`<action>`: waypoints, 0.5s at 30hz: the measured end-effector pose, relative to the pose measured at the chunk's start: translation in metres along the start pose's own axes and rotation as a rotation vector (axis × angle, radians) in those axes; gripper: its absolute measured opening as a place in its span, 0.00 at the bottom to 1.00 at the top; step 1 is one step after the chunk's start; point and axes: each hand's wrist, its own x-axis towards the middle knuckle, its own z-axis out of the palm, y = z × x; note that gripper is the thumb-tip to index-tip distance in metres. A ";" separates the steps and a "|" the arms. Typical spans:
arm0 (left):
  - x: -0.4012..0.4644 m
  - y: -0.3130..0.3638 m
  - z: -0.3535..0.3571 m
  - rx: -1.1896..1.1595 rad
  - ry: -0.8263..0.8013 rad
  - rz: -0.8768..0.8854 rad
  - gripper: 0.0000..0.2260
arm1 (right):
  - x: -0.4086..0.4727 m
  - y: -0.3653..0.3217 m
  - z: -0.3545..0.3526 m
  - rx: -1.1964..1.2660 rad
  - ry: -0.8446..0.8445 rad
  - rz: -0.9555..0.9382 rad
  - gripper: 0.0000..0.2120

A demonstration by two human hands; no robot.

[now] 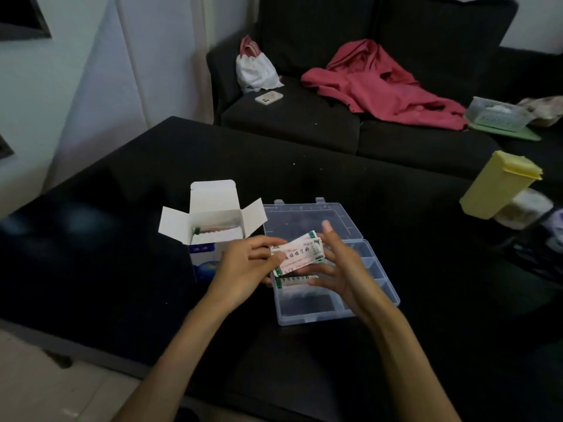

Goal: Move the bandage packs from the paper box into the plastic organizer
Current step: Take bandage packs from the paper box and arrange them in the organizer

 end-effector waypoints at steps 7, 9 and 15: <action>0.000 0.001 0.000 -0.007 -0.061 0.082 0.11 | -0.002 0.011 -0.010 -0.043 0.058 -0.242 0.22; 0.000 0.001 0.001 -0.022 -0.118 0.089 0.16 | -0.002 0.012 -0.010 -0.036 0.062 -0.279 0.25; 0.005 0.000 0.003 -0.014 -0.110 0.109 0.16 | 0.001 0.016 -0.012 -0.031 0.080 -0.301 0.16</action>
